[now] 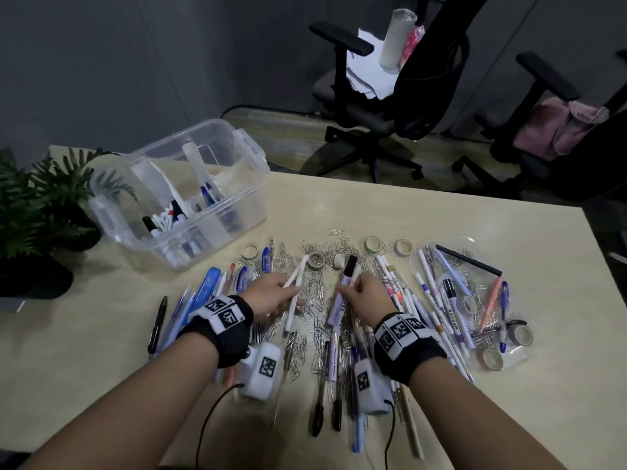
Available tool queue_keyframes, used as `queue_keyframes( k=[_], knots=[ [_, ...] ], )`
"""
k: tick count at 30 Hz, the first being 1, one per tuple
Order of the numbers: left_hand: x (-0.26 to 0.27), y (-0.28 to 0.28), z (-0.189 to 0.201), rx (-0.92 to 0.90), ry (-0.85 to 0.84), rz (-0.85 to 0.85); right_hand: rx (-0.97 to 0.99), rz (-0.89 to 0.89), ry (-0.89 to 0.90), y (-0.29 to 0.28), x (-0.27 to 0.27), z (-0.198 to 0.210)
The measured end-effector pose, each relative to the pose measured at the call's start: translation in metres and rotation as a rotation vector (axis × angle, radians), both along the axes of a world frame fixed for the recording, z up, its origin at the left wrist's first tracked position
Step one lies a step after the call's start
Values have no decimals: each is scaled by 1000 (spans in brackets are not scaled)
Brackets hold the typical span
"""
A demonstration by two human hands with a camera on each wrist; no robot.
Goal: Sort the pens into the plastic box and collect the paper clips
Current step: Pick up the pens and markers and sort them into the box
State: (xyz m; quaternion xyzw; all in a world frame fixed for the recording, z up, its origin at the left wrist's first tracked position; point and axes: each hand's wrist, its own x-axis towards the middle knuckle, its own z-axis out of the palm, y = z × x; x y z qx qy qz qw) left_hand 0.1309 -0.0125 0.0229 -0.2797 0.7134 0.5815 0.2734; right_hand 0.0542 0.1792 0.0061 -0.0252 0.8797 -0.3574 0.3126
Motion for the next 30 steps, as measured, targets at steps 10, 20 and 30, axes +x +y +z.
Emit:
queue_keyframes(
  k=[10, 20, 30],
  knots=[
    [20, 12, 6, 247, 50, 240, 119, 81, -54, 15, 34, -10],
    [39, 6, 7, 231, 34, 180, 417, 239, -6, -12, 50, -23],
    [45, -7, 7, 142, 106, 197, 430, 261, -12, -29, 52, -29]
  ],
)
